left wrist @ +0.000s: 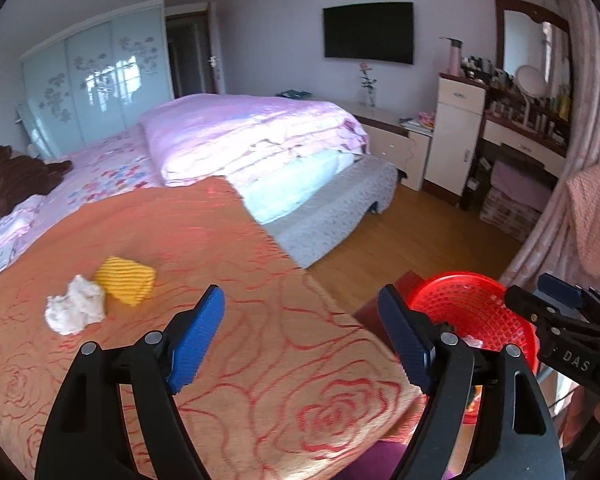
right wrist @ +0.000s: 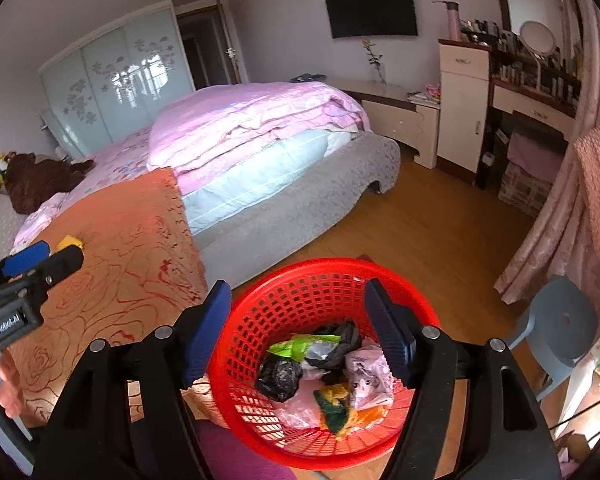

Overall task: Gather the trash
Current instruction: 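Move both tools back over the white cloth and yellow foam net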

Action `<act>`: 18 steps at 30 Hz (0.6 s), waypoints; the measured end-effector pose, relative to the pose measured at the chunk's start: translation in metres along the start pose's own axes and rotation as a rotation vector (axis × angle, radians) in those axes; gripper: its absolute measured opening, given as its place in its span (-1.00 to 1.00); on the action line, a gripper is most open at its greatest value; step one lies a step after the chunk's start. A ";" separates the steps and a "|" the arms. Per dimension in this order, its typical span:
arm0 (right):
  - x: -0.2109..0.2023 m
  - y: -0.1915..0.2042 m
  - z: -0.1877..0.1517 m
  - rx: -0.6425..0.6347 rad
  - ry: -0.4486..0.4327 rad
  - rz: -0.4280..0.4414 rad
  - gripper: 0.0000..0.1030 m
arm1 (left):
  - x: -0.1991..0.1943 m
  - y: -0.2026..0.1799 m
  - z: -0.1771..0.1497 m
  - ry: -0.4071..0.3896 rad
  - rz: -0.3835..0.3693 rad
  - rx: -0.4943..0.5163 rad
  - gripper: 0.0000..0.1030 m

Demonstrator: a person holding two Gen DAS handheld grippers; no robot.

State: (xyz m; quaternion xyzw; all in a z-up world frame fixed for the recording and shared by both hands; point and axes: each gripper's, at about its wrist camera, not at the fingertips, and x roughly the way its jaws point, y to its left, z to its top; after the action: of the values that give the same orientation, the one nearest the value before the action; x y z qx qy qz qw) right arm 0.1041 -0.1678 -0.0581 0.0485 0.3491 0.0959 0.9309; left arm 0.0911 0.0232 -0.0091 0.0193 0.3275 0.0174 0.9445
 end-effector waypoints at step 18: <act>0.007 0.075 0.020 -0.111 -0.003 0.114 0.31 | -0.008 0.084 -0.009 0.002 0.135 -0.143 0.49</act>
State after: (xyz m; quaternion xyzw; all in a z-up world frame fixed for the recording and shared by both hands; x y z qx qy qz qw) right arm 0.1122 -0.0935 -0.0357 0.0170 0.3384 0.1679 0.9257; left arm 0.0776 0.1066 -0.0070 -0.0260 0.3245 0.1046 0.9397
